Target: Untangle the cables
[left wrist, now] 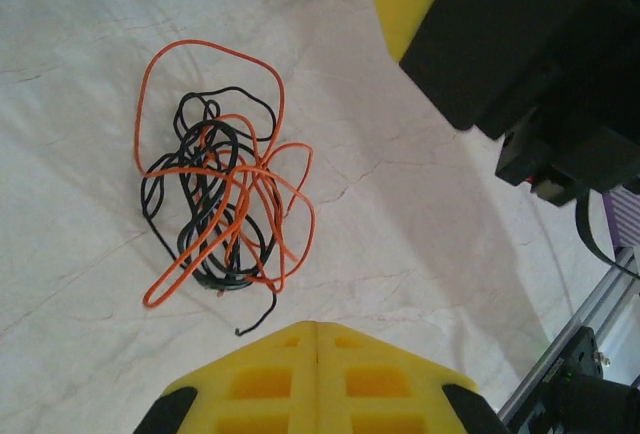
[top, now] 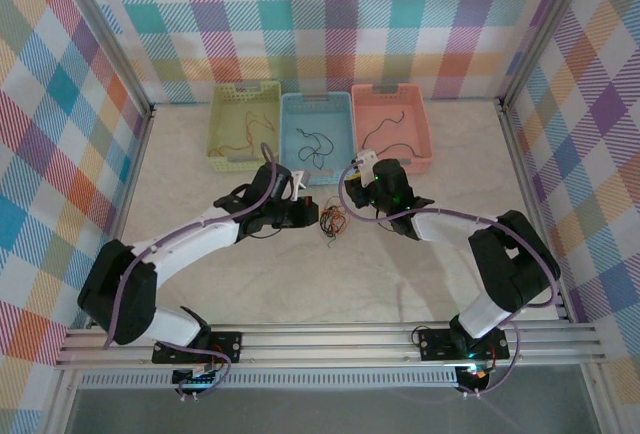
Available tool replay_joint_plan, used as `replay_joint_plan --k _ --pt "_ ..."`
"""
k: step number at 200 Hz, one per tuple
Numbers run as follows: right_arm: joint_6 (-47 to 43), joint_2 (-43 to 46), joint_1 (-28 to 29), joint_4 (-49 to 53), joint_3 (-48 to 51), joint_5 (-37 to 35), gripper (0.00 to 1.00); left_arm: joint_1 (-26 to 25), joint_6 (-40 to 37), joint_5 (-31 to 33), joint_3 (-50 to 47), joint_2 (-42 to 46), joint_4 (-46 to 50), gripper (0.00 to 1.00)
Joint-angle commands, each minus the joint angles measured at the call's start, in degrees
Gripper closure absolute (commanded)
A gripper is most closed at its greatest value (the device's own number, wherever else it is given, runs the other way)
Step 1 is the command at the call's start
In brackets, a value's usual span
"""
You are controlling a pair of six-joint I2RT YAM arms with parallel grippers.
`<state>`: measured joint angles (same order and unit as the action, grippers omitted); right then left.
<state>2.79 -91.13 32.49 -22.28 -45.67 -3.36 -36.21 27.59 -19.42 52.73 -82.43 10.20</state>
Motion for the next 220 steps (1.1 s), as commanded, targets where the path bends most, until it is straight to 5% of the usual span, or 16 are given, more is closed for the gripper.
replay_joint_plan --k 1,28,60,130,168,220 --pt "0.9 1.3 -0.5 -1.7 0.1 1.5 0.68 0.8 1.9 -1.3 1.9 -1.5 -1.5 0.79" --pt "0.9 1.1 -0.5 -1.6 0.1 1.4 0.65 2.2 5.2 -0.8 2.6 -3.2 1.2 0.44" --pt "0.8 0.8 -0.5 -1.3 -0.2 1.6 0.64 3.1 10.0 -0.8 1.0 -2.9 1.8 0.31" --pt "0.8 0.3 -0.5 -0.6 -0.7 2.0 0.64 3.7 25.5 -8.8 -2.6 -10.9 -10.2 0.29" --pt "0.7 0.0 -0.5 -0.3 -1.1 2.3 0.63 4.0 26.9 -6.3 -2.7 -11.3 -11.9 0.30" --pt "0.7 -0.2 -0.5 0.0 -1.3 2.6 0.63 4.9 26.7 -4.7 -0.6 -12.5 -12.2 0.44"
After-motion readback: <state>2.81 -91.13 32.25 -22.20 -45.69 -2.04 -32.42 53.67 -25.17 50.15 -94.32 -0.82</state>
